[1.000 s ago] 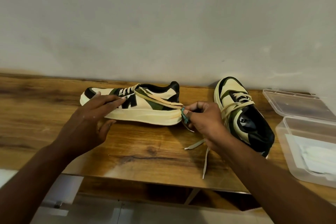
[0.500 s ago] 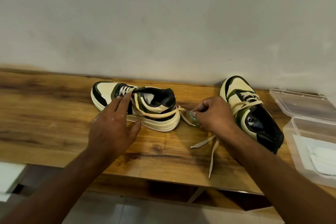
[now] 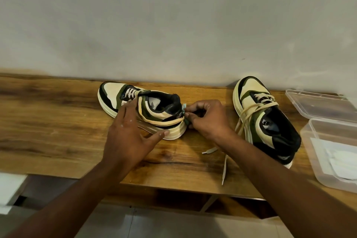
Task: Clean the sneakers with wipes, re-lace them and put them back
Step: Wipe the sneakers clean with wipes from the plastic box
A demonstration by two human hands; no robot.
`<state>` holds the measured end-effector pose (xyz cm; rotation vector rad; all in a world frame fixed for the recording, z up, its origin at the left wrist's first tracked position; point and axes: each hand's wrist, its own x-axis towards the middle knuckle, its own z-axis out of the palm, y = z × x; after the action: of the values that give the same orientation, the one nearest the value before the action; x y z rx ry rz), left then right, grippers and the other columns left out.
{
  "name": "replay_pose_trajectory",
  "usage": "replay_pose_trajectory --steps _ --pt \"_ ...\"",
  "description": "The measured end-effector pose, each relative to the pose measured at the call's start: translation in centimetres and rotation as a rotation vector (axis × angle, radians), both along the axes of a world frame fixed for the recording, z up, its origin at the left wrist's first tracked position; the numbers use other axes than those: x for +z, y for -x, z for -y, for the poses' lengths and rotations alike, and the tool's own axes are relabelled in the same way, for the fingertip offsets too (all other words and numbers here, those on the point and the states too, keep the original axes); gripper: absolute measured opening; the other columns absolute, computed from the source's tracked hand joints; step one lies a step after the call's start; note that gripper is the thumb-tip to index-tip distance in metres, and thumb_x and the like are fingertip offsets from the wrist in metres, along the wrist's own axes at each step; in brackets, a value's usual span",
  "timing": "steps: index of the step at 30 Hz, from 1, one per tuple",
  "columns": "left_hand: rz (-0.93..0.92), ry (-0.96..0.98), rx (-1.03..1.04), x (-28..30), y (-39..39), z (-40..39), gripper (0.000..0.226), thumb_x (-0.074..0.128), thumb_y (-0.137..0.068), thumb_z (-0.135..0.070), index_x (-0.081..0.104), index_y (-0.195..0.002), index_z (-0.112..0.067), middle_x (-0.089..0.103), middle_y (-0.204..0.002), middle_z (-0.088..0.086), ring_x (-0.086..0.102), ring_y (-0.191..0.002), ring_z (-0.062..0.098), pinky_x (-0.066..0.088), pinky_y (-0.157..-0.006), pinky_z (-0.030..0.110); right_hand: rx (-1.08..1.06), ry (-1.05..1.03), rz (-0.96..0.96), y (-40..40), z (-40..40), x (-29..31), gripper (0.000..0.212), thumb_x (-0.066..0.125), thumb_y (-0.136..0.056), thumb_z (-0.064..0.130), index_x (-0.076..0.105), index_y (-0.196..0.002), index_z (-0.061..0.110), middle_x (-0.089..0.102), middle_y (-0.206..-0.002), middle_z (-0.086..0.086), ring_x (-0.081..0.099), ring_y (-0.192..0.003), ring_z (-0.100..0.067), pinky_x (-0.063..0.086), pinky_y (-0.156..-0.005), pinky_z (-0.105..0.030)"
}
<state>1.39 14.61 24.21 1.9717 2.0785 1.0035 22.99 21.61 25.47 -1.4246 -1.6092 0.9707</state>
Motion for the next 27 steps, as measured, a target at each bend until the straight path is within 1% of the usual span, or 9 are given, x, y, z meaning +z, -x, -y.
replay_pose_trajectory --steps 4,8,11,13,15,17,20,24,27 --pt "0.121 0.030 -0.094 0.0 1.5 -0.6 0.115 0.090 -0.062 -0.064 0.041 -0.157 -0.021 0.054 -0.151 -0.004 0.052 -0.137 0.015 0.048 -0.114 0.045 0.078 -0.077 0.053 0.1 2.1 0.5 0.029 0.081 -0.084 0.002 0.076 -0.074 0.028 0.073 -0.074 0.014 0.072 -0.065 -0.004 0.062 -0.062 -0.024" --pt "0.241 0.141 -0.201 0.1 2.6 -0.8 0.124 0.099 -0.057 -0.052 0.033 -0.160 -0.032 0.046 -0.148 -0.023 0.045 -0.142 0.005 0.041 -0.121 0.041 0.161 -0.103 0.055 0.8 3.9 0.4 0.013 0.084 -0.081 0.005 0.080 -0.078 0.017 0.076 -0.074 0.010 0.072 -0.066 -0.003 0.059 -0.062 -0.020" --pt "0.288 0.208 -0.251 0.3 3.2 -0.7 0.139 0.092 -0.047 -0.070 0.025 -0.163 -0.037 0.045 -0.157 -0.020 0.042 -0.146 0.003 0.039 -0.123 0.043 0.234 -0.078 0.083 0.9 4.5 1.0 0.010 0.086 -0.080 0.006 0.082 -0.080 0.016 0.075 -0.075 0.012 0.071 -0.067 0.000 0.055 -0.060 -0.016" --pt "0.246 0.230 -0.246 0.3 3.2 -0.5 0.148 0.083 -0.043 -0.087 0.016 -0.165 -0.037 0.035 -0.167 -0.013 0.032 -0.154 0.008 0.034 -0.125 0.047 0.220 -0.088 0.071 0.5 4.2 1.7 0.012 0.086 -0.080 0.005 0.082 -0.080 0.017 0.075 -0.074 0.013 0.071 -0.067 0.001 0.055 -0.059 -0.016" --pt "0.168 0.245 -0.204 0.3 2.6 -0.4 0.155 0.075 -0.040 -0.096 0.009 -0.166 -0.034 0.019 -0.174 -0.009 0.015 -0.160 0.012 0.026 -0.128 0.052 0.131 -0.134 0.000 0.0 3.6 2.2 0.013 0.086 -0.080 0.006 0.082 -0.081 0.018 0.076 -0.074 0.009 0.073 -0.067 -0.005 0.063 -0.061 -0.028" --pt "0.150 0.239 -0.178 0.4 2.1 -0.4 0.155 0.075 -0.041 -0.097 0.010 -0.166 -0.031 0.018 -0.174 -0.008 0.012 -0.161 0.014 0.025 -0.128 0.054 0.055 -0.247 -0.054 0.0 3.3 2.3 0.010 0.086 -0.081 0.009 0.082 -0.085 0.017 0.077 -0.078 0.007 0.074 -0.070 -0.011 0.065 -0.064 -0.038" --pt "0.144 0.231 -0.161 0.6 1.7 -0.4 0.153 0.079 -0.045 -0.090 0.012 -0.167 -0.026 0.018 -0.174 -0.005 0.010 -0.161 0.014 0.020 -0.130 0.044 0.098 -0.532 -0.042 1.0 4.5 1.9 0.010 0.084 -0.083 0.007 0.082 -0.093 0.011 0.074 -0.089 0.003 0.071 -0.077 -0.011 0.061 -0.064 -0.030" --pt "0.169 0.269 -0.136 0.4 1.6 -0.3 0.151 0.076 -0.045 -0.077 0.006 -0.168 -0.024 0.008 -0.176 -0.001 0.003 -0.161 0.012 0.013 -0.122 0.024 0.323 -0.869 0.254 2.2 6.0 0.2 0.011 0.078 -0.091 0.006 0.078 -0.101 0.001 0.069 -0.102 -0.010 0.066 -0.091 -0.018 0.057 -0.076 -0.028" --pt "0.189 0.278 -0.135 0.5 1.6 -0.2 0.145 0.091 -0.055 -0.053 0.006 -0.169 -0.022 0.007 -0.176 0.000 0.000 -0.161 0.008 0.011 -0.119 0.018 0.340 -0.905 0.359 2.7 5.9 -0.1 0.016 0.075 -0.094 0.007 0.076 -0.108 0.000 0.068 -0.110 -0.014 0.065 -0.100 -0.021 0.056 -0.085 -0.028"
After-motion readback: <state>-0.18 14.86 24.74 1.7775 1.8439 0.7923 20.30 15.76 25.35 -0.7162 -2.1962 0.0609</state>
